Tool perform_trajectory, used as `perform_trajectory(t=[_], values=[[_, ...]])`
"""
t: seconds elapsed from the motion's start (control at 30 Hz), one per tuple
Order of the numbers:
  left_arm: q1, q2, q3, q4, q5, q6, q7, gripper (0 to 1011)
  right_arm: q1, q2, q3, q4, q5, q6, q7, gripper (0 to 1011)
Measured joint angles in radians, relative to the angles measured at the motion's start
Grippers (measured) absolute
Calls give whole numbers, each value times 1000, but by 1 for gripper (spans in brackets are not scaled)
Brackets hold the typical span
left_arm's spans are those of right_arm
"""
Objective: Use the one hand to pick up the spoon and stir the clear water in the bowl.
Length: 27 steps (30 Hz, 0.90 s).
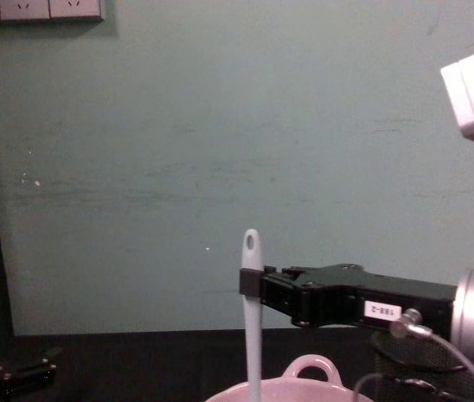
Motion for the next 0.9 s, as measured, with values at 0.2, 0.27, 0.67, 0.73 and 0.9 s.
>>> perform_trajectory(t=[0.2, 0.27, 0.67, 0.73, 0.9], values=[[0, 0, 0, 0, 0, 0, 0, 1005, 25, -42, 4, 65, 25, -18, 1, 110], [0, 0, 0, 0, 0, 0, 0, 1005, 32, -51, 8, 86, 30, -22, 0, 110], [0, 0, 0, 0, 0, 0, 0, 1005, 58, -48, 60, 152, 24, -41, -47, 110], [0, 0, 0, 0, 0, 0, 0, 1005, 51, -37, 72, 141, 20, -41, -55, 110], [0, 0, 0, 0, 0, 0, 0, 1005, 30, -13, 92, 111, 12, -37, -63, 110]])
